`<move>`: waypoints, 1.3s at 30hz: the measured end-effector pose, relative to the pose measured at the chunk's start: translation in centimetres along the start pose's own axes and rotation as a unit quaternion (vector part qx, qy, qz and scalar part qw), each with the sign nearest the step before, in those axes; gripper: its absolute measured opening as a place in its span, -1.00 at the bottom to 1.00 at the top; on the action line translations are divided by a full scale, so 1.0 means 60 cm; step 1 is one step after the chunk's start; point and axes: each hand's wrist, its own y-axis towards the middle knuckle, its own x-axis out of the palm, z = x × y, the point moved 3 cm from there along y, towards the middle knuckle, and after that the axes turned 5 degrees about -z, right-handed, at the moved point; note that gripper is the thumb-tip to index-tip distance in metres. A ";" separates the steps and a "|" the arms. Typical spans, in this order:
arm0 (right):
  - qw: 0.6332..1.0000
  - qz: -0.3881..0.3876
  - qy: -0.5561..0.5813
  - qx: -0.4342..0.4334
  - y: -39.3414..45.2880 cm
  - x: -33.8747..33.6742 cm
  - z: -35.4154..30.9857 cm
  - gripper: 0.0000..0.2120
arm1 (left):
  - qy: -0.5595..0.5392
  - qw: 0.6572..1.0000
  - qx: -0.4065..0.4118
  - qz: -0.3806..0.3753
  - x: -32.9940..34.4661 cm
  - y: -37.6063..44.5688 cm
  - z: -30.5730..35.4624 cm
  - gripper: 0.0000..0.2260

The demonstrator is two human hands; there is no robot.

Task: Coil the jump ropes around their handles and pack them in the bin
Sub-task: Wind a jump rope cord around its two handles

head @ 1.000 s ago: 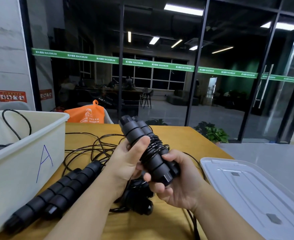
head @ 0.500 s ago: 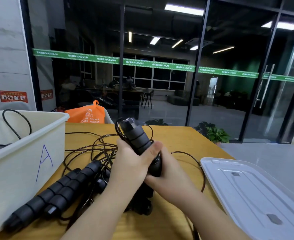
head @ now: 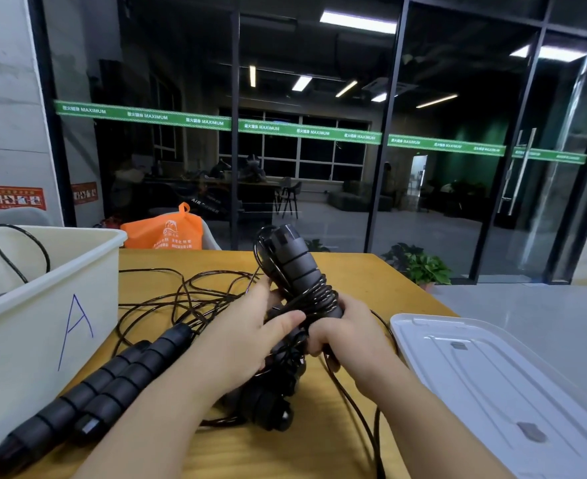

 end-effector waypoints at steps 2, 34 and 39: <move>0.999 -0.006 0.029 0.025 0.001 -0.003 0.000 -0.67 | 0.124 0.992 0.008 0.038 0.001 0.001 -0.001 -0.60; 0.974 -0.106 0.199 0.015 -0.008 0.030 -0.013 -0.68 | -0.048 0.950 -0.015 0.307 -0.026 -0.013 -0.003 -0.49; 0.992 -0.045 -0.026 -0.114 -0.016 0.025 -0.021 -0.56 | -0.040 0.942 -0.059 0.328 -0.025 -0.014 -0.002 -0.60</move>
